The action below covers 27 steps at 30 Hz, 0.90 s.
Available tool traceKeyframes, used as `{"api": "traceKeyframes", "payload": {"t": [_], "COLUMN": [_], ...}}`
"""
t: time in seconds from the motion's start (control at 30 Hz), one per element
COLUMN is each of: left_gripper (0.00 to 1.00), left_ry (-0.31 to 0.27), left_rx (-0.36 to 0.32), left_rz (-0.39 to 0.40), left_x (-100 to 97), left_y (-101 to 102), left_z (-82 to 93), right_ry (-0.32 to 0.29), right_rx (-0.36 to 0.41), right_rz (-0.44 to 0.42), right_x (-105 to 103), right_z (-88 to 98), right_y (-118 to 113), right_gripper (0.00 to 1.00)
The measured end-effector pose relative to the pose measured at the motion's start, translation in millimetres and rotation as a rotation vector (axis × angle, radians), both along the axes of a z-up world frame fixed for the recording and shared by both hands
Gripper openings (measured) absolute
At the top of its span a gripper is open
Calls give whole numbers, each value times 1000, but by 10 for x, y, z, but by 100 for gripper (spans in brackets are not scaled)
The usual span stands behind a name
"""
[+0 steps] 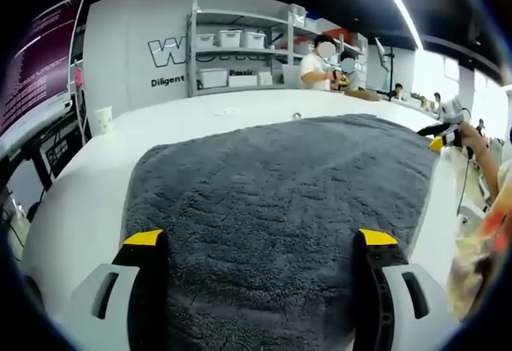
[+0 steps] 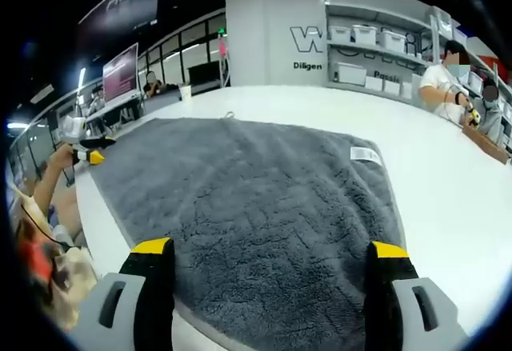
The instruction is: Open the folded towel by lifting each exposed corner and separating the folded layers until the towel lies flat within the target outline without major curled edges
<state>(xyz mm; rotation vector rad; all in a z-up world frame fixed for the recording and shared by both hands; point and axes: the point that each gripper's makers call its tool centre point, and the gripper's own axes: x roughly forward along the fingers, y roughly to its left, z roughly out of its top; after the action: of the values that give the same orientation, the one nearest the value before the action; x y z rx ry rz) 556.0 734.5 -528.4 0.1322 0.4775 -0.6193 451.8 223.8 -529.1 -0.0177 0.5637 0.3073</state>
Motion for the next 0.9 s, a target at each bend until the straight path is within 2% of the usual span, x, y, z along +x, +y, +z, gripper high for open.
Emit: {"api": "traceKeyframes", "payload": {"t": [0.1,0.23,0.3,0.43,0.6,0.77,0.9], "left_gripper": [100,100,100,100,99,99,99], "left_ry": [-2,-36,-37,-44,-74,-85,-71], "left_rx": [-12,-87,-103,-115,-138,-165,-178], "left_rz": [7,23,30,40,68,77,109], "left_x": [-25,-114,-176,-340,-610,-815,-967], "left_y": [1,5,30,82,195,279,388], "left_z": [67,340,440,599,783,826,745], "right_ry": [-13,-34,-52,-84,-99,-95,-90], "right_rx": [-4,-10,-11,-24,-61,-101,-116], "right_rz": [-1,-2,-2,-5,-2,-13,-13], "right_x": [-22,-116,-154,-296,-503,-672,-780], "right_z": [69,266,352,542,673,729,722], "right_y": [3,2,9,28,53,26,36], "right_gripper": [99,99,99,99,99,99,99]}}
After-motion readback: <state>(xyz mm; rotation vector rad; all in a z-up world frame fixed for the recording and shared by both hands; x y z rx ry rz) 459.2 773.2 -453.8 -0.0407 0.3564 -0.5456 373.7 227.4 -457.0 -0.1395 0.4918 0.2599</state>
